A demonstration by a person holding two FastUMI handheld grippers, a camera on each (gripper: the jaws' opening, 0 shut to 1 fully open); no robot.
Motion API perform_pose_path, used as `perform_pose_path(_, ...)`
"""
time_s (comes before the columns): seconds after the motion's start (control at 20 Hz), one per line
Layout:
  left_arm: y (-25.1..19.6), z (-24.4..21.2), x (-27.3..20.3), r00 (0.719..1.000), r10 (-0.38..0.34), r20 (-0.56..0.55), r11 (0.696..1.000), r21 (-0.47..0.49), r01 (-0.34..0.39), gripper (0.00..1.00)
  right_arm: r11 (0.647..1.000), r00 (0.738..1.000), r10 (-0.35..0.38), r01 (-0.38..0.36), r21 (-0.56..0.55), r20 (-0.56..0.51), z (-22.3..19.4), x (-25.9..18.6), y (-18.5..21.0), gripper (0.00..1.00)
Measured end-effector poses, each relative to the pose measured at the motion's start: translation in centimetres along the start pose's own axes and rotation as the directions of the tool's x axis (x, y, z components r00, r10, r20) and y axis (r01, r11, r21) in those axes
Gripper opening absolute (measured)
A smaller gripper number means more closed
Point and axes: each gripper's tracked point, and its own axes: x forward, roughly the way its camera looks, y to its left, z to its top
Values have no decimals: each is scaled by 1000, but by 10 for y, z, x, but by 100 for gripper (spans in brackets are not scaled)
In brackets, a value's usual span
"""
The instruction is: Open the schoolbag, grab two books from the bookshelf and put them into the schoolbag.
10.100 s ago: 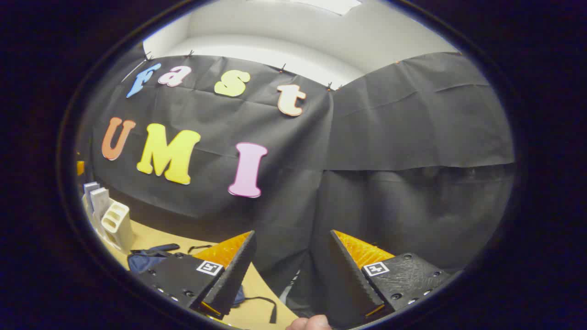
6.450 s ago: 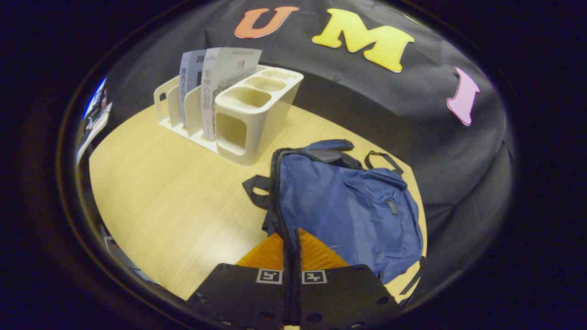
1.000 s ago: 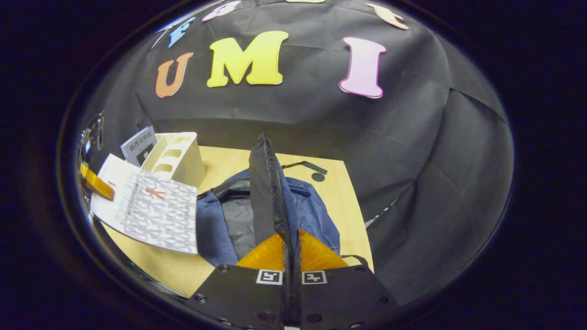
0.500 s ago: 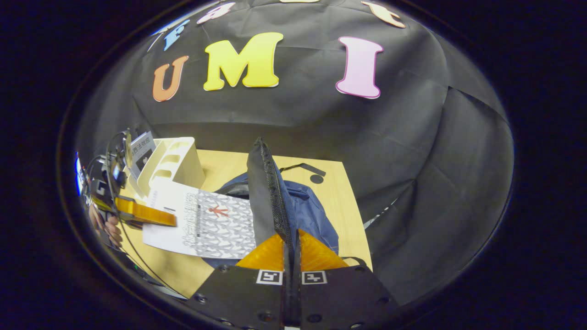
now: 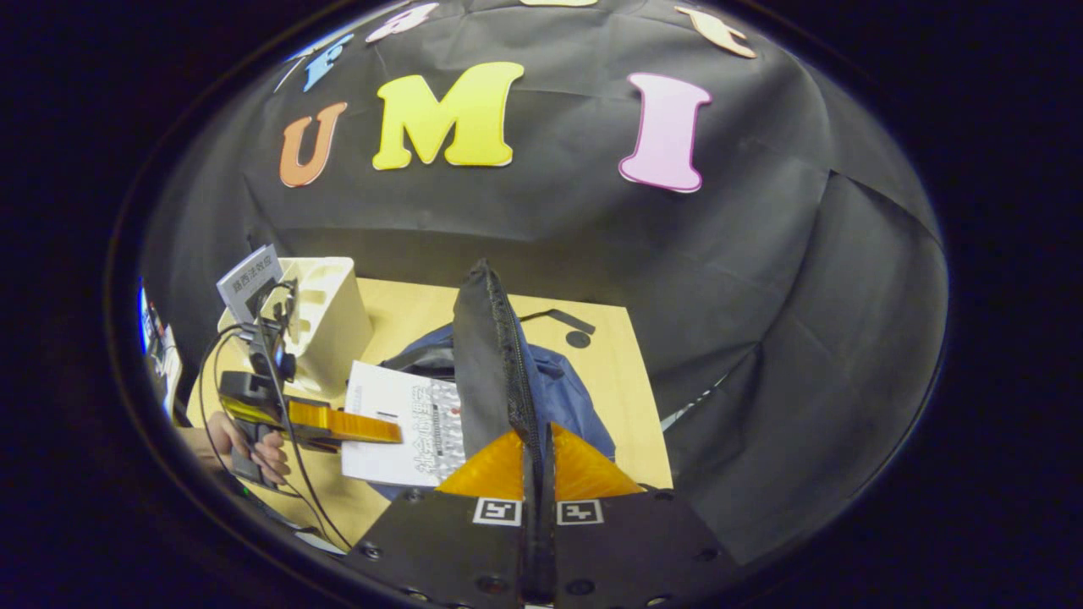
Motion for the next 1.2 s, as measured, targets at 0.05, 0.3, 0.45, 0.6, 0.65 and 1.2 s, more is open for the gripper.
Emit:
perform_pose_path(0.05, 1, -2, 8, 1000, -10, -7, 1000, -4, 10, 42, 1000, 1000, -2, 2, -11, 4, 3, 0, 1, 1)
perform_pose_path(0.3, 8, -3, 37, 997, -76, -12, 994, -81, 75, 43, 999, 1000, 5, -4, -37, 3, 6, 1, 6, 1)
perform_pose_path(0.45, 22, -5, 46, 998, -58, -30, 992, -114, 55, 37, 999, 1000, 5, -5, -40, -7, 5, 2, 7, 1)
perform_pose_path(0.6, 39, -5, 51, 998, 35, -55, 995, -88, -40, 54, 999, 1000, 5, -6, -43, -16, 2, 3, 7, 0)
perform_pose_path(0.65, 44, -6, 54, 997, 48, -64, 994, -93, -54, 66, 999, 1000, 7, -7, -42, -19, 1, 4, 8, 0)
perform_pose_path(1.2, 44, -6, -32, 936, 345, -64, 932, 137, -335, 98, 999, 999, 27, -28, -45, -17, -2, 5, 17, 1)
